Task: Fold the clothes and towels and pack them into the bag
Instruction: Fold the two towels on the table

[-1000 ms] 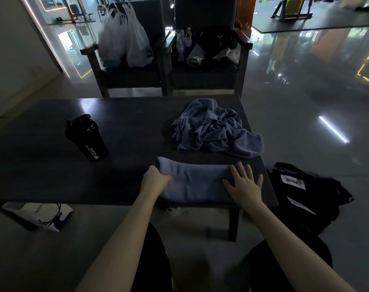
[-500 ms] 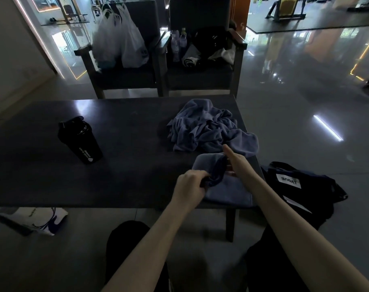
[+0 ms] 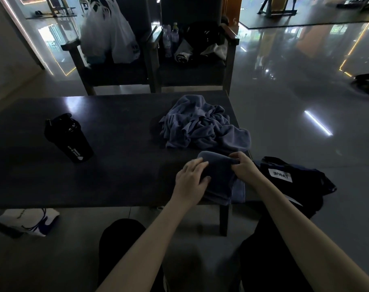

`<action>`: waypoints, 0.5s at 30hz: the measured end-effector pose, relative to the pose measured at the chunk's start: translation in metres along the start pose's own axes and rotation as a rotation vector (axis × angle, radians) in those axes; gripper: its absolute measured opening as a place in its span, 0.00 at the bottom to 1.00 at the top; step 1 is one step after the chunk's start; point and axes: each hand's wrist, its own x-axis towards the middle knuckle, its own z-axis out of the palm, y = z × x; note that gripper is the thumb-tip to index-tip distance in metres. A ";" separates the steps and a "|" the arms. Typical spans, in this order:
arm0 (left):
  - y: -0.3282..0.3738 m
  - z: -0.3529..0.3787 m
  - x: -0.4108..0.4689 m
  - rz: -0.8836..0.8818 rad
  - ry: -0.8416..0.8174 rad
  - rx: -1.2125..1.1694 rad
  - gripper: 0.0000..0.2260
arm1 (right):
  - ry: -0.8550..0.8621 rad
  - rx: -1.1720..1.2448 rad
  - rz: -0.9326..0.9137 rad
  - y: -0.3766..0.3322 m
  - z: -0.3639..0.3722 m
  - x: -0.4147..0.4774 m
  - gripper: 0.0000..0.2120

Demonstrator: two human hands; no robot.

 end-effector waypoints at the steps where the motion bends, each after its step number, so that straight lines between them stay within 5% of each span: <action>1: 0.000 0.003 0.002 -0.036 -0.046 0.029 0.23 | 0.005 -0.016 -0.001 0.002 -0.003 -0.002 0.20; 5: 0.003 0.012 0.004 -0.118 -0.199 -0.025 0.25 | 0.120 -0.080 -0.057 0.007 -0.012 -0.007 0.18; 15: 0.011 0.022 0.010 -0.060 -0.208 0.221 0.24 | 0.292 -0.201 -0.149 0.021 -0.016 -0.006 0.10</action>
